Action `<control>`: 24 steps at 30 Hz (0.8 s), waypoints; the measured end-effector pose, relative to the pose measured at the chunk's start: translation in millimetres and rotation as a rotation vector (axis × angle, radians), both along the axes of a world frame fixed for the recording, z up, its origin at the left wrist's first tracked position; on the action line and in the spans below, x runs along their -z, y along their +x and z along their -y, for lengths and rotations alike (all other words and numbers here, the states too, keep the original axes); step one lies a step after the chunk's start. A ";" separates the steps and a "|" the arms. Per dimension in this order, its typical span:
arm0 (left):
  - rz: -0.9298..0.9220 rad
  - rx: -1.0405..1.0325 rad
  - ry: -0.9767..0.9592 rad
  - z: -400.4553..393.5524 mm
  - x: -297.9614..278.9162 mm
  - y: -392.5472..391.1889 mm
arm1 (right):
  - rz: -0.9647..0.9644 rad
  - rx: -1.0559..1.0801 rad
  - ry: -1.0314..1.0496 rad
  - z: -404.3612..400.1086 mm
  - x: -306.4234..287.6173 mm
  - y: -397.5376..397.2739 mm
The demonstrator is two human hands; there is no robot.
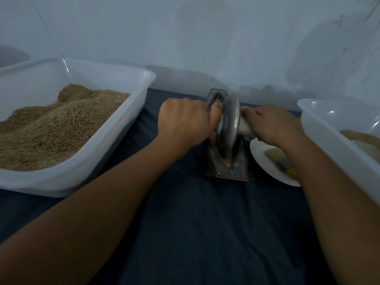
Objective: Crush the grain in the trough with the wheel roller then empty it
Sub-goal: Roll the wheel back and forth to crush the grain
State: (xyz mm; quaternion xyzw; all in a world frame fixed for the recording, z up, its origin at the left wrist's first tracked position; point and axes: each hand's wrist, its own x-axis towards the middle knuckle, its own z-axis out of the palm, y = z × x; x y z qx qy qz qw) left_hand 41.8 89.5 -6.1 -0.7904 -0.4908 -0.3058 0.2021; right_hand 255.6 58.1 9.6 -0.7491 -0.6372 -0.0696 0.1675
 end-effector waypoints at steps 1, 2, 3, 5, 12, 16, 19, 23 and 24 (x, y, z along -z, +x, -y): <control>0.007 0.002 -0.016 -3.3 -0.1 1.4 | 0.018 0.008 0.024 -3.5 1.6 1.0; 0.016 0.003 -0.033 -6.7 -0.5 2.6 | 0.037 0.019 0.042 -7.2 2.4 1.9; 0.024 0.004 -0.048 -10.5 -0.7 3.6 | 0.051 0.028 0.051 -11.2 2.9 2.7; 0.036 0.004 -0.065 -17.9 -0.1 5.6 | 0.058 0.031 0.056 -19.0 2.3 4.5; 0.084 0.009 -0.102 -41.6 3.9 12.1 | 0.021 0.012 0.015 -47.3 -1.8 13.9; 0.075 -0.003 -0.072 -51.9 4.3 17.4 | -0.053 0.024 -0.049 -63.5 -4.1 18.6; 0.063 -0.005 -0.069 -60.5 2.3 19.9 | -0.043 0.018 -0.121 -78.9 -7.1 24.5; 0.066 -0.001 -0.071 -70.6 0.2 23.8 | 0.008 -0.006 -0.189 -96.7 -6.3 32.5; 0.065 -0.003 -0.075 -73.0 -0.7 24.8 | -0.033 0.009 -0.170 -100.3 -6.9 34.1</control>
